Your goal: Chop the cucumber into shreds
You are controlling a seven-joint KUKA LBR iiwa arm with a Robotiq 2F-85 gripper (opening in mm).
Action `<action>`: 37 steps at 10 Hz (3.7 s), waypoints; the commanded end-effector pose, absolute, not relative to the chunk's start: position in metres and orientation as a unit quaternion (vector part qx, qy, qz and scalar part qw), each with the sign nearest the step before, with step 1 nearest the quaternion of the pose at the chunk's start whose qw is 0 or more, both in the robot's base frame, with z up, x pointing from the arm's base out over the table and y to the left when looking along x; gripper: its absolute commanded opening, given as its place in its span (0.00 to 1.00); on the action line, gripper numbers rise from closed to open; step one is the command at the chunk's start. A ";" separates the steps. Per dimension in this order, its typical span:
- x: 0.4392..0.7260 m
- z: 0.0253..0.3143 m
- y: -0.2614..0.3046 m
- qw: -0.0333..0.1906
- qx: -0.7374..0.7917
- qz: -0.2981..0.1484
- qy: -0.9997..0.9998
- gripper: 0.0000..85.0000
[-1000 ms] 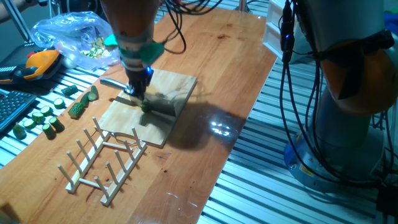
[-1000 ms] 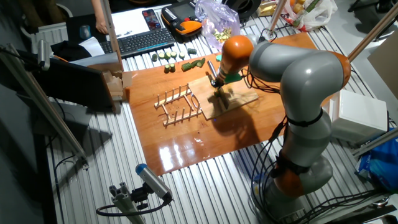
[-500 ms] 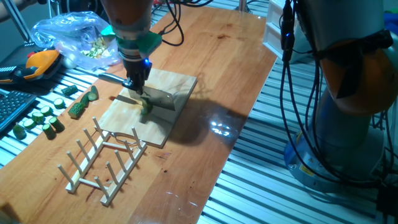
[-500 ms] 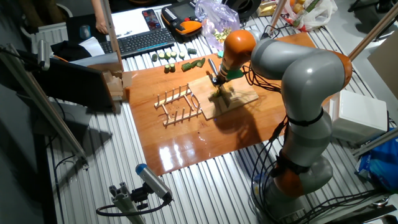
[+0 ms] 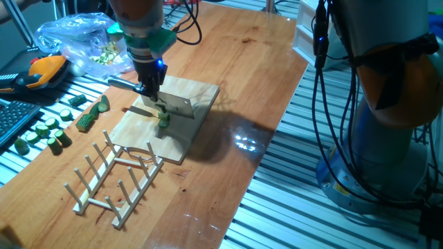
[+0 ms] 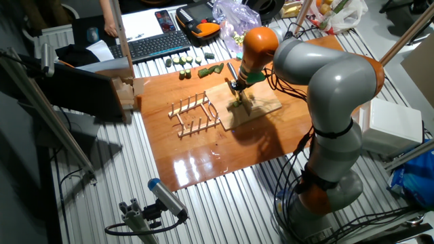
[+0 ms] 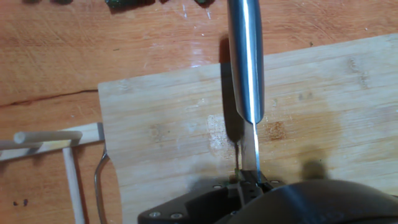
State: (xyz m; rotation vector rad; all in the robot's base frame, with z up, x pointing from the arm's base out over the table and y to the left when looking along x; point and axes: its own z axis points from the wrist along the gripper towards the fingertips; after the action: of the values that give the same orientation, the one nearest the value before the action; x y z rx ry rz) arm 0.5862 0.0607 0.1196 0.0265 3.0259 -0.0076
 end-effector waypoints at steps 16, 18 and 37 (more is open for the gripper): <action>0.580 0.087 0.057 0.084 0.005 0.003 0.996 0.00; 0.578 0.082 0.058 0.089 0.005 0.005 0.996 0.00; 0.580 0.102 0.053 0.079 -0.001 -0.003 0.997 0.00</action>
State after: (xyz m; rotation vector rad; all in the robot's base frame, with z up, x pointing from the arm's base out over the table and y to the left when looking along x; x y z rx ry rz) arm 0.5801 0.0537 0.1019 -0.0040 2.9808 -0.0086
